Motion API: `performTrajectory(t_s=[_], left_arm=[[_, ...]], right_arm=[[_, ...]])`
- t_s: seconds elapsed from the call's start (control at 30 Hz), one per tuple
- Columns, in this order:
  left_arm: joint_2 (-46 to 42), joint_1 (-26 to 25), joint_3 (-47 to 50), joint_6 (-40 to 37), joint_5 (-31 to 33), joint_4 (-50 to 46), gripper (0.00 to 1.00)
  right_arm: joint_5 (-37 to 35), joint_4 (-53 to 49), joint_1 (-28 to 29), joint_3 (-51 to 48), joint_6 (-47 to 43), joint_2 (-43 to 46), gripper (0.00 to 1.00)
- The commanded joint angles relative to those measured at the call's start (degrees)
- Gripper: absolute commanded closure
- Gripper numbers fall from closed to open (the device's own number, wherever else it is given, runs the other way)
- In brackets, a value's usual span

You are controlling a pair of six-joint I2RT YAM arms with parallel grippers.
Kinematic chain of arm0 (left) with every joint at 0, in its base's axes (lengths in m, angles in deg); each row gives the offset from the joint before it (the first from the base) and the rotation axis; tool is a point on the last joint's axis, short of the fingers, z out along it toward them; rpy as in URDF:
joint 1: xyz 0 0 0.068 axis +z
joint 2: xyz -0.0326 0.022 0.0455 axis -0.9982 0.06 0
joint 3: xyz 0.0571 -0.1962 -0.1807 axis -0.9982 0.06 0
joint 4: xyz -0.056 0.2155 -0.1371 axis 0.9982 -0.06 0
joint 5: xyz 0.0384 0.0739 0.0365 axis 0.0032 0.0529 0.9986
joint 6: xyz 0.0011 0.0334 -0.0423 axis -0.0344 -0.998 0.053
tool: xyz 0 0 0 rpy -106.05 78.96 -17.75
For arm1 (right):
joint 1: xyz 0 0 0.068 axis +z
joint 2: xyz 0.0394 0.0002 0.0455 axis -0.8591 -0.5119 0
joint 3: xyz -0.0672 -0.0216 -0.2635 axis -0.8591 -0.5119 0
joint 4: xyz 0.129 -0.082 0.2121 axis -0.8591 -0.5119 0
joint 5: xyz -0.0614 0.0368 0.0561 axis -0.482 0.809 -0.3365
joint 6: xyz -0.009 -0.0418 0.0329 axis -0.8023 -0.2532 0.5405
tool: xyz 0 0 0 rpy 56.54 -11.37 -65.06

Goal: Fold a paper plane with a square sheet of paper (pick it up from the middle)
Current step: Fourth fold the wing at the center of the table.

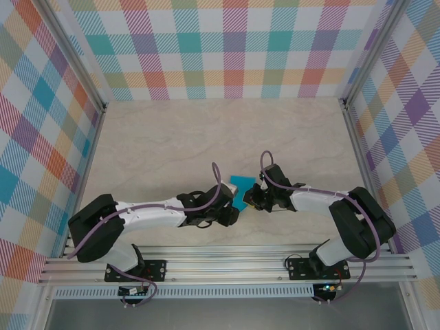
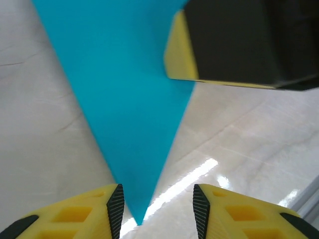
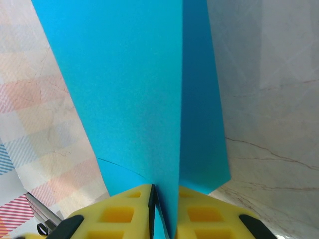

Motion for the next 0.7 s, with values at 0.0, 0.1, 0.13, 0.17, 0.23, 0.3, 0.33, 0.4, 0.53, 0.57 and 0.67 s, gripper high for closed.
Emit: performTrajectory(t_s=[0.0, 0.1, 0.13, 0.17, 0.23, 0.3, 0.33, 0.4, 0.53, 0.57, 0.67], left_arm=[[2.9, -2.2, -3.6, -3.1, 2.9, -3.0, 0.56], [5.8, -3.7, -6.0, -4.4, 5.2, -5.0, 0.56], [6.9, -4.1, -7.1, -4.6, 6.2, -5.8, 0.56], [8.0, -4.5, -8.1, -4.9, 7.5, -6.8, 0.56], [9.8, -5.3, -9.6, -5.1, 9.8, -8.5, 0.56], [11.3, -5.9, -10.5, -4.7, 12.4, -9.8, 0.55], [11.7, -6.0, -10.7, -4.5, 13.3, -10.0, 0.55], [12.6, -6.2, -11.0, -4.0, 14.8, -10.1, 0.55], [13.9, -6.8, -11.6, -3.7, 16.3, -10.1, 0.55], [14.2, -7.0, -11.8, -3.7, 16.8, -10.0, 0.55], [14.9, -7.2, -11.8, -3.3, 18.1, -10.0, 0.56]], right_arm=[[0.0, 0.1, 0.2, 0.1, 0.2, 0.4, 0.83], [0.3, 0.0, 0.2, 0.3, 0.0, 0.4, 0.83], [0.4, -0.1, 0.2, 0.4, -0.2, 0.4, 0.83], [0.5, -0.1, 0.2, 0.3, -0.2, 0.4, 0.83], [0.6, -0.2, 0.2, 0.5, -0.3, 0.5, 0.83], [0.7, -0.2, 0.2, 0.6, -0.3, 0.7, 0.83], [0.8, -0.3, 0.2, 0.8, -0.3, 0.7, 0.83], [0.9, -0.9, 0.2, 1.2, -0.4, 0.8, 0.83], [1.1, -1.4, 0.2, 1.7, -0.7, 0.8, 0.82], [1.2, -1.5, 0.3, 1.9, -0.7, 0.8, 0.82], [1.6, -1.5, 0.3, 2.3, -0.7, 0.7, 0.82]])
